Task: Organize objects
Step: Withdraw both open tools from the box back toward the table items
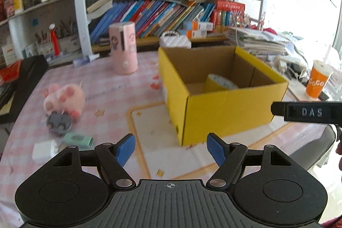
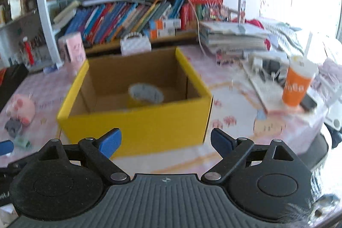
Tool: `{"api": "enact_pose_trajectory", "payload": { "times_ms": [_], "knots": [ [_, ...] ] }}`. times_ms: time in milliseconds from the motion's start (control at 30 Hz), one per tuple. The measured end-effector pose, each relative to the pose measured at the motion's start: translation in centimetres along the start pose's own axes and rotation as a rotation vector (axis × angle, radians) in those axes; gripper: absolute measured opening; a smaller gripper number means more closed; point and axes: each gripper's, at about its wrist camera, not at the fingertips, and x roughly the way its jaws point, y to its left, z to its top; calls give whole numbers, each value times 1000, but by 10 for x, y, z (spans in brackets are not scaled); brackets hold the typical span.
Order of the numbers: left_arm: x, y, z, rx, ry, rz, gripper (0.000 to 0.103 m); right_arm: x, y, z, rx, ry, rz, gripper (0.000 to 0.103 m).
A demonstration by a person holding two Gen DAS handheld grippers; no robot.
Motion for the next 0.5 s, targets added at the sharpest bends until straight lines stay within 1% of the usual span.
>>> {"api": "enact_pose_trajectory", "payload": {
  "times_ms": [133,367,500],
  "knots": [
    [-7,11,-11,-6,22,2,76,-4,15,-20,-16,39,-14,90],
    [-18,23,-31,14,54,8,76,-12,42,-44,-58,63,-28,91],
    [-23,34,-42,10,75,20,76,-14,55,-56,-70,91,-18,91]
  ]
}}
